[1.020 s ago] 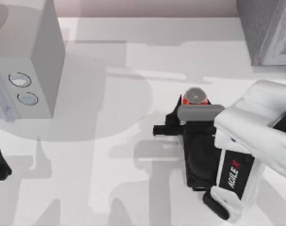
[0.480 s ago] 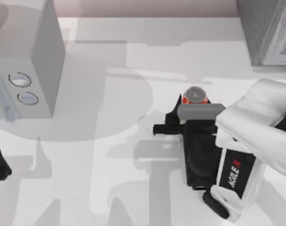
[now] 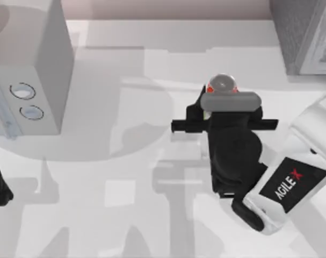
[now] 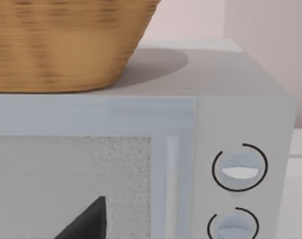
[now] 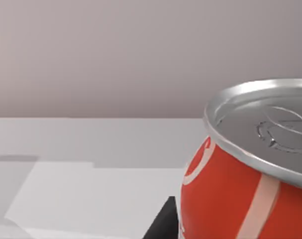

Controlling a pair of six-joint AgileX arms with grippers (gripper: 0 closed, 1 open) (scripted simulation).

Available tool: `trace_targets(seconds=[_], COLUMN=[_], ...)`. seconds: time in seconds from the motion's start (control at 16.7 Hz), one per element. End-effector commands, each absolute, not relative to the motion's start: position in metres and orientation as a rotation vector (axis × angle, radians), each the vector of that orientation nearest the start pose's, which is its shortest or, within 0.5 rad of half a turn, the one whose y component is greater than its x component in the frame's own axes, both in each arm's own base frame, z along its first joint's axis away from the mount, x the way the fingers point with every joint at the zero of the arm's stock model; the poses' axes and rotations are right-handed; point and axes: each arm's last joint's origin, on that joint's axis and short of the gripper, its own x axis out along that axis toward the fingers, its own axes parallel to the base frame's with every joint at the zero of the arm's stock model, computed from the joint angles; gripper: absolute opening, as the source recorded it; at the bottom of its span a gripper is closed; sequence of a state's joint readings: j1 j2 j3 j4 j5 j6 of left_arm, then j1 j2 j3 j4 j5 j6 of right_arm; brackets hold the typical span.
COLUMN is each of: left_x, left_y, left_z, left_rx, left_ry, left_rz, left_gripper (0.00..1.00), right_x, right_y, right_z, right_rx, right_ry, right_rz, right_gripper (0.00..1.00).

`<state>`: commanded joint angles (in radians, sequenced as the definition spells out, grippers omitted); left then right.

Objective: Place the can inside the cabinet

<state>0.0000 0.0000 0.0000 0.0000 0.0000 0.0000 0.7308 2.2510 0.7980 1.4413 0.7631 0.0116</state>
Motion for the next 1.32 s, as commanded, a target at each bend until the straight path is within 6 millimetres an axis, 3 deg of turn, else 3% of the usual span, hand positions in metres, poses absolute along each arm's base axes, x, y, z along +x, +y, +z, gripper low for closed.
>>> trace_targets(seconds=[0.72,1.14,1.32], left_x=[0.106,0.106,0.106], left_y=[-0.001,-0.001,-0.001], left_z=[0.160,0.160,0.160], left_rx=[0.000,0.000,0.000], left_ry=[0.000,0.000,0.000], left_rz=[0.000,0.000,0.000], left_gripper=[1.00,1.00,1.00], right_x=[0.282,0.281,0.287], right_y=[0.229,0.228,0.214], right_z=[0.153,0.161,0.179], right_rx=[-0.001,0.002,0.020], right_ry=[-0.005,-0.006,-0.040], right_rz=[-0.007,-0.009,-0.043], right_gripper=[0.00,0.00,0.00])
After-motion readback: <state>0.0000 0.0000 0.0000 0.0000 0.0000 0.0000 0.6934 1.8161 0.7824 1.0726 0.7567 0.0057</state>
